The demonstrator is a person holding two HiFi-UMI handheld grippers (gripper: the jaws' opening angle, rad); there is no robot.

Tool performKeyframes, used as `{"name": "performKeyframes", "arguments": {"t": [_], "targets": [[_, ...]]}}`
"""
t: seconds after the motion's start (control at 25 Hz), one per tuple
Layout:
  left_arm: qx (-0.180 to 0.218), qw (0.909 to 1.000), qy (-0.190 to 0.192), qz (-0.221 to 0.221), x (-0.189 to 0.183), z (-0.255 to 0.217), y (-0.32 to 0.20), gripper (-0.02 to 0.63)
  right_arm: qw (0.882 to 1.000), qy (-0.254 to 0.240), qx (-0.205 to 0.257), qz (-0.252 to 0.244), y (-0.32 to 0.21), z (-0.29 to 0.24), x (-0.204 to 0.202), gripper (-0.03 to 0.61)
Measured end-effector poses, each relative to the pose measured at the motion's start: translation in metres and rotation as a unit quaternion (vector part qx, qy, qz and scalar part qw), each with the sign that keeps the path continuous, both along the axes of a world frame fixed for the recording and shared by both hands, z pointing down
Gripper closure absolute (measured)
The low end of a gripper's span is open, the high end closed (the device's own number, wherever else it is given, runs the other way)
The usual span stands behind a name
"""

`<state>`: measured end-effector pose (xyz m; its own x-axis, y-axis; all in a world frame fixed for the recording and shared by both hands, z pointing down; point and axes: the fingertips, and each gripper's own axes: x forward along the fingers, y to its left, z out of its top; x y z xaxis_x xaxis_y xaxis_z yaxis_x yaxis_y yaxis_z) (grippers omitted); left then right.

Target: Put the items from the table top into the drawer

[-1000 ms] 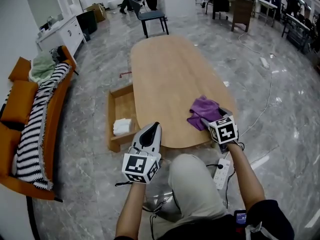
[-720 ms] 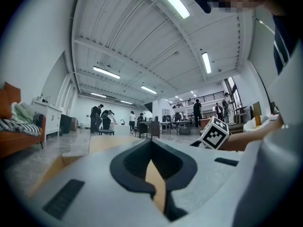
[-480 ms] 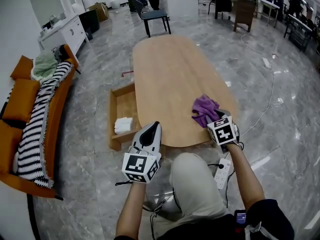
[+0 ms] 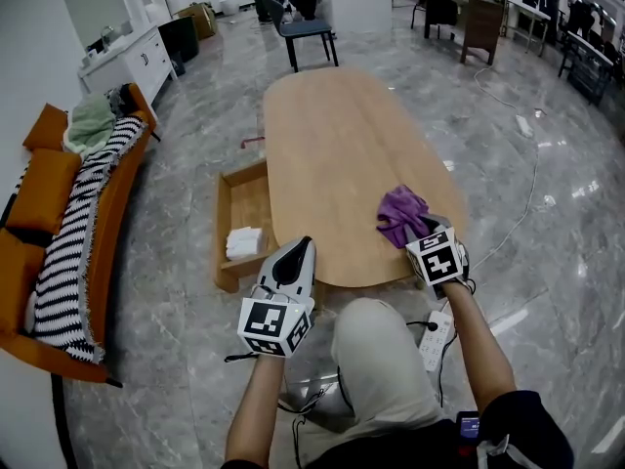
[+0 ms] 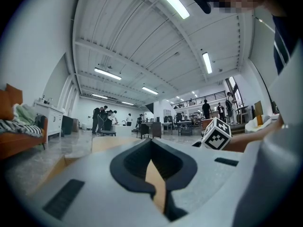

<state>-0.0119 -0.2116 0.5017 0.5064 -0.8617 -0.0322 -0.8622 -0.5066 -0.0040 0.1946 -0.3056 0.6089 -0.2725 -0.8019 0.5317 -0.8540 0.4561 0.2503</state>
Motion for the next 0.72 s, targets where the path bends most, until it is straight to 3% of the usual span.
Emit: {"name": "performKeyframes", "arguments": {"t": [0.72], "targets": [[0.002,0.9986,0.000,-0.052,-0.054,-0.003,0.009,0.609,0.996,-0.027,0.005,-0.080,-0.007,-0.020,-0.088,0.479]]}}
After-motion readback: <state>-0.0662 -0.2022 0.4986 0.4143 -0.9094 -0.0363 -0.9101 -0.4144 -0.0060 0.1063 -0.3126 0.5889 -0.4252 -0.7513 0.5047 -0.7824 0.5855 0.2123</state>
